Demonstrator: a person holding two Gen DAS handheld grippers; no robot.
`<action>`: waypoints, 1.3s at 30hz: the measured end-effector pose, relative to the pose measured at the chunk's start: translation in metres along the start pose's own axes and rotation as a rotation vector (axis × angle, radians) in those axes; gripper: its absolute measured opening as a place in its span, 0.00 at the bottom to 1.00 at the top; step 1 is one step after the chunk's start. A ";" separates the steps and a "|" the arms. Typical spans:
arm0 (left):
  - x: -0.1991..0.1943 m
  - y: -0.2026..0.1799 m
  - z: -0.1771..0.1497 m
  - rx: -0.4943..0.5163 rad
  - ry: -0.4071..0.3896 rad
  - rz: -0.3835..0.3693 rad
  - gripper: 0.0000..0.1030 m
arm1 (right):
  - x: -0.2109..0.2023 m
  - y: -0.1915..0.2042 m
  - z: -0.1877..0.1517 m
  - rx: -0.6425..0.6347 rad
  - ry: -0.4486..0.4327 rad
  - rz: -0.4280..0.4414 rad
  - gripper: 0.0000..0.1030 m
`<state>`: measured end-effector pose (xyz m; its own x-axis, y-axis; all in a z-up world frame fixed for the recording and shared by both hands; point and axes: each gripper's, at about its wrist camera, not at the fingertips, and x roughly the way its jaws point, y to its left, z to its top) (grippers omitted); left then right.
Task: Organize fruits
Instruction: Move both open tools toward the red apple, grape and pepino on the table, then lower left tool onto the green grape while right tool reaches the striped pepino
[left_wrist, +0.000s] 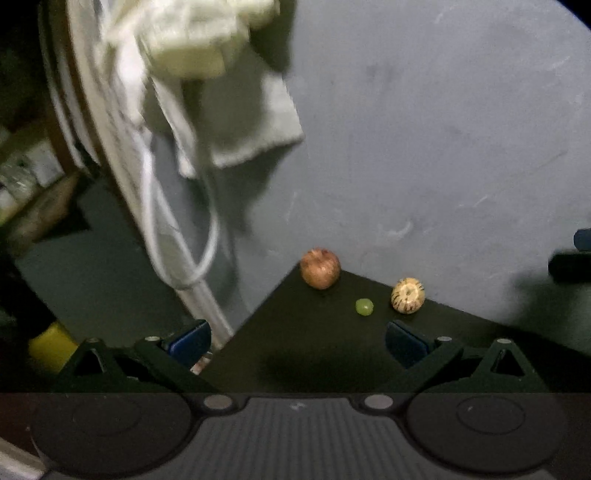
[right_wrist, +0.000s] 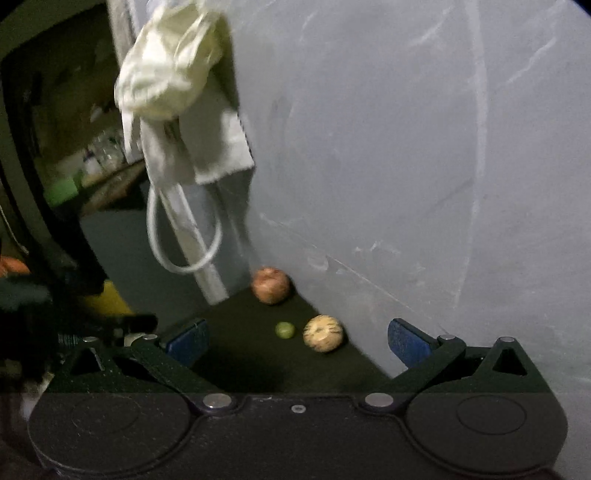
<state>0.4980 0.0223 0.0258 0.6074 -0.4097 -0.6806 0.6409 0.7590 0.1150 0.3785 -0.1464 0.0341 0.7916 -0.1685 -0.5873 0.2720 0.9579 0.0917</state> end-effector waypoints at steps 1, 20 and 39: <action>0.016 0.003 -0.002 -0.003 0.000 -0.022 0.99 | 0.009 0.004 -0.008 -0.025 -0.008 -0.020 0.99; 0.181 -0.003 -0.038 0.263 -0.119 -0.321 0.99 | 0.136 -0.042 -0.065 0.458 0.040 -0.044 0.96; 0.232 -0.032 -0.039 0.473 -0.114 -0.418 0.77 | 0.189 -0.039 -0.071 0.707 0.022 -0.128 0.80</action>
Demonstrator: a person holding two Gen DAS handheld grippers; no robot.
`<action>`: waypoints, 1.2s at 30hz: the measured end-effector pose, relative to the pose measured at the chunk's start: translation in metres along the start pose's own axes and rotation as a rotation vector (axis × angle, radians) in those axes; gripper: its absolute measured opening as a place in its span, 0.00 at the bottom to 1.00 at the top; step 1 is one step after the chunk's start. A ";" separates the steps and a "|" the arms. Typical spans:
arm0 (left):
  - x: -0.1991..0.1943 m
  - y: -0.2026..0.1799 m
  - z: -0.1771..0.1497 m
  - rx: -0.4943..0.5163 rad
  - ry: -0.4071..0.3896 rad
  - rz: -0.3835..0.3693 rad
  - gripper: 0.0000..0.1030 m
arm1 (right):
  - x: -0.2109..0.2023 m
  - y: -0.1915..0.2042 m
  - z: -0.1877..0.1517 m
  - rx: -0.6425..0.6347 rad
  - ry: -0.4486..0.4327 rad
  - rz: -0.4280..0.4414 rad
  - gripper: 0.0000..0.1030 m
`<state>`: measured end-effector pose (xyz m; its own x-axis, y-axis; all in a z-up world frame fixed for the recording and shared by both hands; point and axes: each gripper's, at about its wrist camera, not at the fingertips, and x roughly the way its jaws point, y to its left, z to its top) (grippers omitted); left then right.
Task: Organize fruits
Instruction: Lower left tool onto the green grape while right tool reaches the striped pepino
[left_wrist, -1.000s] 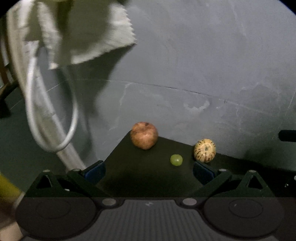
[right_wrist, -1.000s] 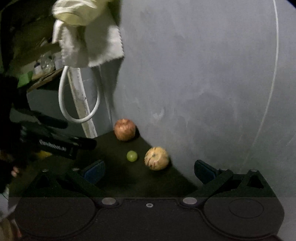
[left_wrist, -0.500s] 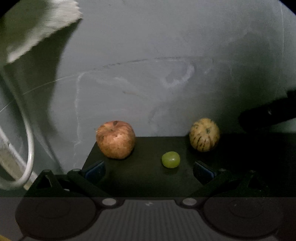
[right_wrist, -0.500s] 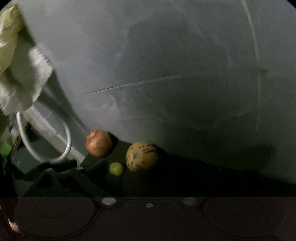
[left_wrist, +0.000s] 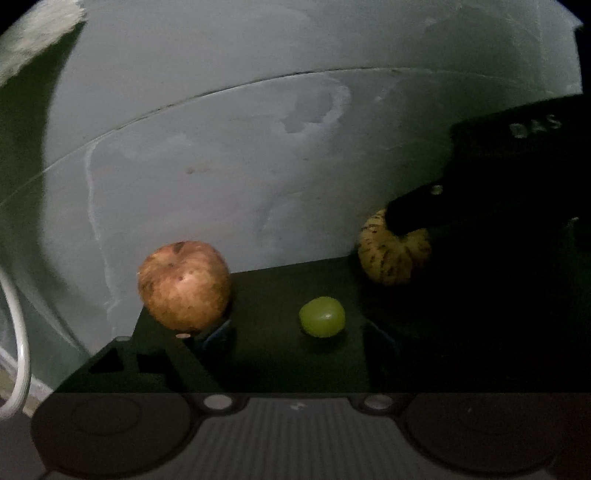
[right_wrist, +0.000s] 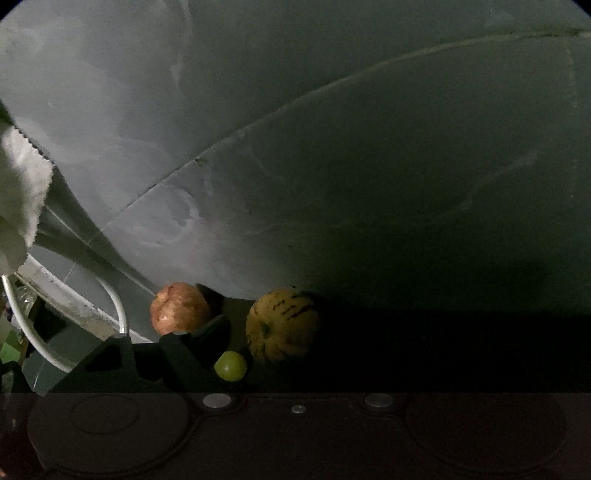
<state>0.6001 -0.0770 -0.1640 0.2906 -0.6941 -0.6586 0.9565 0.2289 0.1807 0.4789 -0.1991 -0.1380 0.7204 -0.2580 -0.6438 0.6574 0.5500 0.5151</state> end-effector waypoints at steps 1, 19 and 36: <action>0.001 -0.001 0.001 0.003 -0.003 -0.011 0.75 | 0.000 0.001 0.001 0.004 -0.004 -0.006 0.80; 0.015 0.009 0.008 -0.034 -0.005 -0.086 0.37 | 0.011 0.006 -0.002 0.004 -0.009 -0.029 0.69; 0.019 0.011 0.008 -0.118 0.030 -0.072 0.26 | 0.000 -0.004 -0.002 0.044 -0.005 0.038 0.52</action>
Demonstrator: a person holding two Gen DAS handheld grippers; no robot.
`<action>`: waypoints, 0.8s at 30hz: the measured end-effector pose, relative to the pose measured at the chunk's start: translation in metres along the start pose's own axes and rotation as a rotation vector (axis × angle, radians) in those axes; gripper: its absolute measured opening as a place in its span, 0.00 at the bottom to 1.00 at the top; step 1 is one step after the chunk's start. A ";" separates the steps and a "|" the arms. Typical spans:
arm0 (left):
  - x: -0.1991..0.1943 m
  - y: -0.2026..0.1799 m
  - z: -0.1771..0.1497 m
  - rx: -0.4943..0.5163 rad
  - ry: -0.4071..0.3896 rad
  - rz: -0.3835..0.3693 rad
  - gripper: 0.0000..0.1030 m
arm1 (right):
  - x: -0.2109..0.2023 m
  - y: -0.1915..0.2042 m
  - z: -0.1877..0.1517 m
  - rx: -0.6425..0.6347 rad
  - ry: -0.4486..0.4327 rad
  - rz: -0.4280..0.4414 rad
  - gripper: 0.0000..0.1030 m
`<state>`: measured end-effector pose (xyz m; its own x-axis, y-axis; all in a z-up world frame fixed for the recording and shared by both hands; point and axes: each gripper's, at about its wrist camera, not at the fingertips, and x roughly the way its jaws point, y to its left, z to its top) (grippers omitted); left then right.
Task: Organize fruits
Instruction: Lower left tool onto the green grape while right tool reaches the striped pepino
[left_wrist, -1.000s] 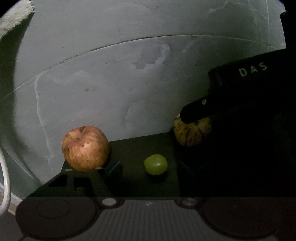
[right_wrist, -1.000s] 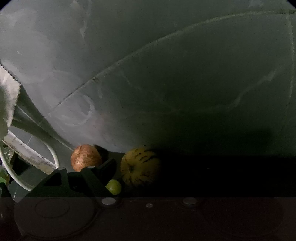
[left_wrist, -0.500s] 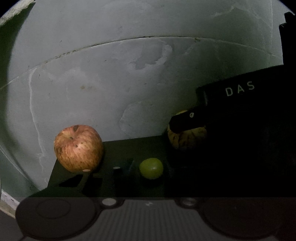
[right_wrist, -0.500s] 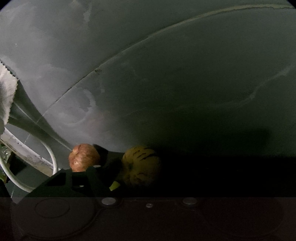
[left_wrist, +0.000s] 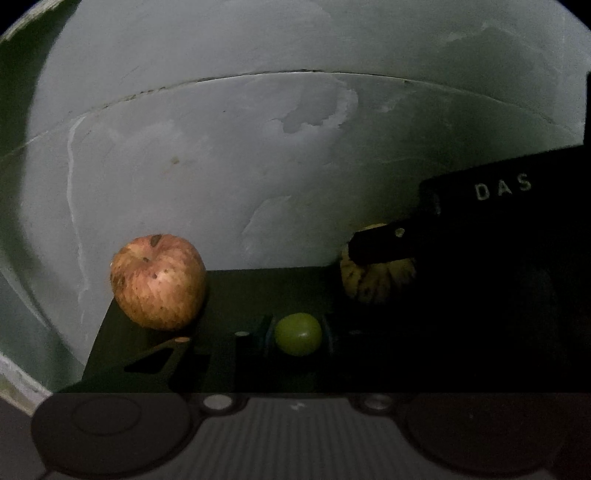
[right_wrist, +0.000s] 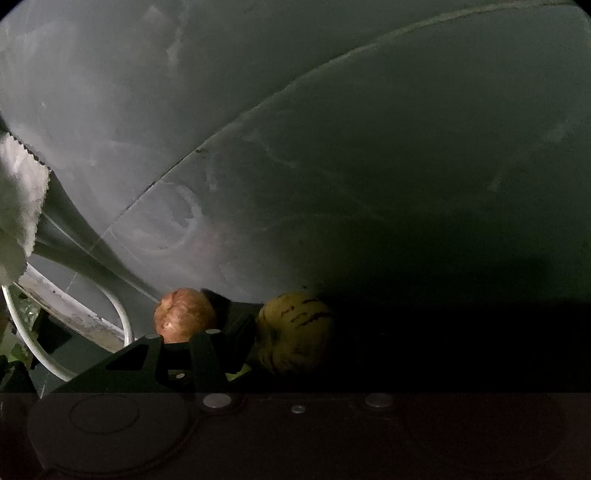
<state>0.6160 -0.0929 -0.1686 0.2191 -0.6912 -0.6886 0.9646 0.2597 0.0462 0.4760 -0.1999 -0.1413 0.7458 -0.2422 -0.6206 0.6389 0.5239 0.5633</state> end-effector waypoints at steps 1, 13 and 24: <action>0.000 0.000 0.000 -0.006 0.007 0.004 0.26 | -0.001 -0.002 0.000 0.006 0.001 0.004 0.52; -0.009 -0.011 0.010 -0.107 0.078 0.067 0.26 | -0.009 -0.011 -0.007 0.037 0.019 0.023 0.52; -0.024 -0.014 0.010 -0.194 0.143 0.149 0.26 | -0.020 -0.014 -0.007 0.072 0.042 0.035 0.52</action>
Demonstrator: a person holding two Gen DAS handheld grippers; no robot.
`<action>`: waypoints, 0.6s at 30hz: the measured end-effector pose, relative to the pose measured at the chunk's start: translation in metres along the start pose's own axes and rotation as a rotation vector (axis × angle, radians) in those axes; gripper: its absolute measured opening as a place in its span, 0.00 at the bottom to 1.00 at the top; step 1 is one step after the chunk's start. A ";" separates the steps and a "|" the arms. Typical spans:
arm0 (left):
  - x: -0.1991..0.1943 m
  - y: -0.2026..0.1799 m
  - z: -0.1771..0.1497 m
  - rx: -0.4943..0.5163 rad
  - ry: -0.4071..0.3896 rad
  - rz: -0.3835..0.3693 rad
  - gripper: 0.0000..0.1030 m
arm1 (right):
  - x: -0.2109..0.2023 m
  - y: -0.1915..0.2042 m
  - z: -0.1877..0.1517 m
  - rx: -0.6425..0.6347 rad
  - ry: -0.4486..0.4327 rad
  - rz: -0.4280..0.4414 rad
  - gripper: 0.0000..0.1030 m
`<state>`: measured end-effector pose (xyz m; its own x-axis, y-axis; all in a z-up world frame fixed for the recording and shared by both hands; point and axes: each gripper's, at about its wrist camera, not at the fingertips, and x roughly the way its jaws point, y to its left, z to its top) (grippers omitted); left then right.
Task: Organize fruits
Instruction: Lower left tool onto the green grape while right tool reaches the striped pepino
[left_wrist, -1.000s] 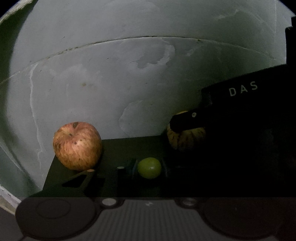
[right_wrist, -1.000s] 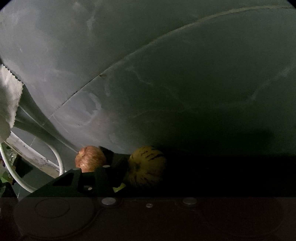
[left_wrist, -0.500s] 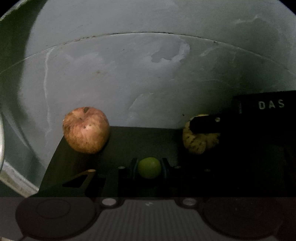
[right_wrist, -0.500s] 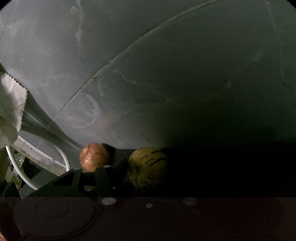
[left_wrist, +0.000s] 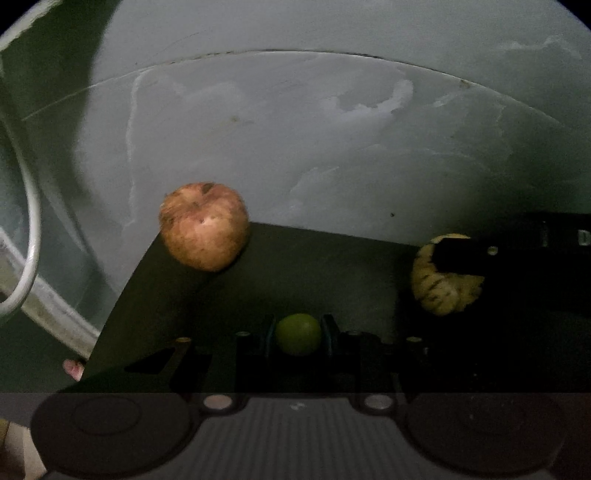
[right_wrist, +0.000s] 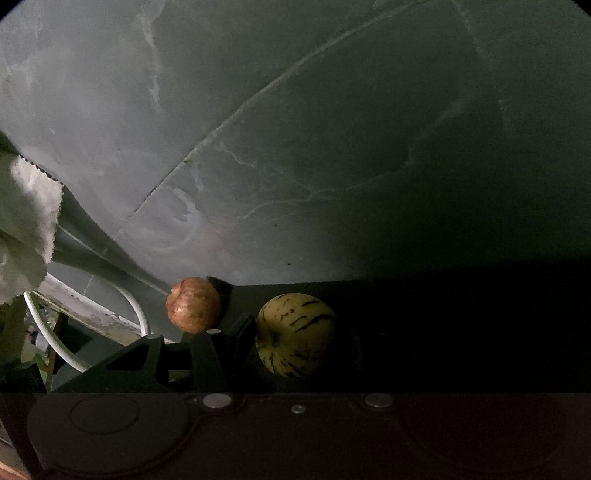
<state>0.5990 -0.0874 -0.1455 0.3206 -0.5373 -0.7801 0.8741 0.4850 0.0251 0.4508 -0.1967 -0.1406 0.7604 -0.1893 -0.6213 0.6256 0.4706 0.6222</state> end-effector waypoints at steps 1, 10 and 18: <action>-0.001 0.000 0.000 -0.010 -0.002 0.000 0.26 | -0.002 0.000 0.000 0.002 0.002 0.000 0.52; -0.035 -0.009 -0.001 -0.049 -0.040 -0.003 0.26 | -0.024 0.011 -0.002 -0.017 0.018 0.024 0.52; -0.069 -0.012 -0.016 -0.103 -0.066 0.019 0.26 | -0.052 0.014 -0.005 -0.037 0.031 0.053 0.52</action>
<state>0.5607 -0.0454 -0.1019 0.3634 -0.5701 -0.7368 0.8265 0.5622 -0.0273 0.4187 -0.1760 -0.1023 0.7863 -0.1370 -0.6025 0.5771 0.5112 0.6369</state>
